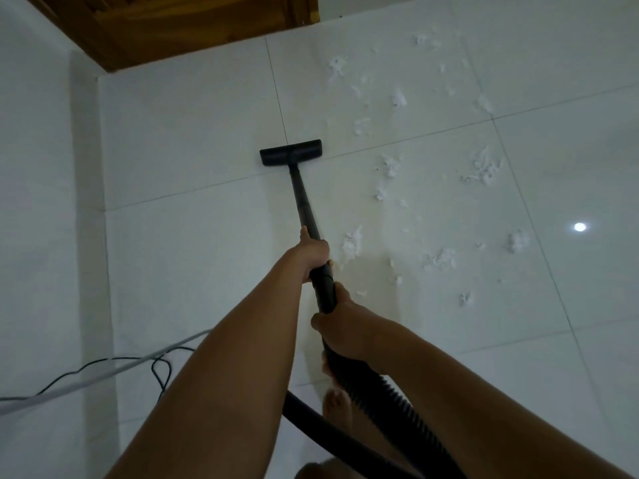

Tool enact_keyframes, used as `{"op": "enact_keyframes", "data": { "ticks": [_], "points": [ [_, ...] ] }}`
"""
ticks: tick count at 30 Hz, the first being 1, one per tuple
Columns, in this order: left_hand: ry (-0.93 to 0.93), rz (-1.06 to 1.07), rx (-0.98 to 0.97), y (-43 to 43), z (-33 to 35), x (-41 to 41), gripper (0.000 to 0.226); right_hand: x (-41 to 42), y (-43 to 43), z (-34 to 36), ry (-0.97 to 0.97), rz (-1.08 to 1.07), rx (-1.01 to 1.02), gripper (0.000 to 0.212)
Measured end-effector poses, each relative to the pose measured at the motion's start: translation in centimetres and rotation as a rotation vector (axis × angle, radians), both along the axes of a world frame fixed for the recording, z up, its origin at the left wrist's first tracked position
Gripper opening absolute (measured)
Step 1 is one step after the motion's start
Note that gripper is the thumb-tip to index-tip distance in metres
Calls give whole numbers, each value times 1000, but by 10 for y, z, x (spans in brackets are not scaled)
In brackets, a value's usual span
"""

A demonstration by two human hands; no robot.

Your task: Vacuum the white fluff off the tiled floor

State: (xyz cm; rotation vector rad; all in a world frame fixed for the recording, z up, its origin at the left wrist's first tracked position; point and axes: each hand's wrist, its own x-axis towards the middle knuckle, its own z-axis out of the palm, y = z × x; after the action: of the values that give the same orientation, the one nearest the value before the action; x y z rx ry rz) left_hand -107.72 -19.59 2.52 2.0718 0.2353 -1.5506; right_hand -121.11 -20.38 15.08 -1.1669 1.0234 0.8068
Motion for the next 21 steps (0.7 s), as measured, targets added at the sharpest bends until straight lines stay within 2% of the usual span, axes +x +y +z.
{"op": "enact_keyframes", "data": {
  "ticks": [3,6,10,15,21],
  "points": [
    [-22,-17,-2,30,-1,-28,72,-28,31,1,-25,161,-115,78],
    [-17,-17,1,61,-7,-56,76,-56,56,13,-40,234,-163,75],
    [3,-10,-4,100,-15,-94,76,-97,94,18,-23,147,-73,75],
    [24,25,-16,138,-15,-131,80,-135,140,-3,-50,116,-98,78],
    [1,-6,-12,165,-14,-159,78,-162,169,-6,-29,25,-24,75]
  ]
}}
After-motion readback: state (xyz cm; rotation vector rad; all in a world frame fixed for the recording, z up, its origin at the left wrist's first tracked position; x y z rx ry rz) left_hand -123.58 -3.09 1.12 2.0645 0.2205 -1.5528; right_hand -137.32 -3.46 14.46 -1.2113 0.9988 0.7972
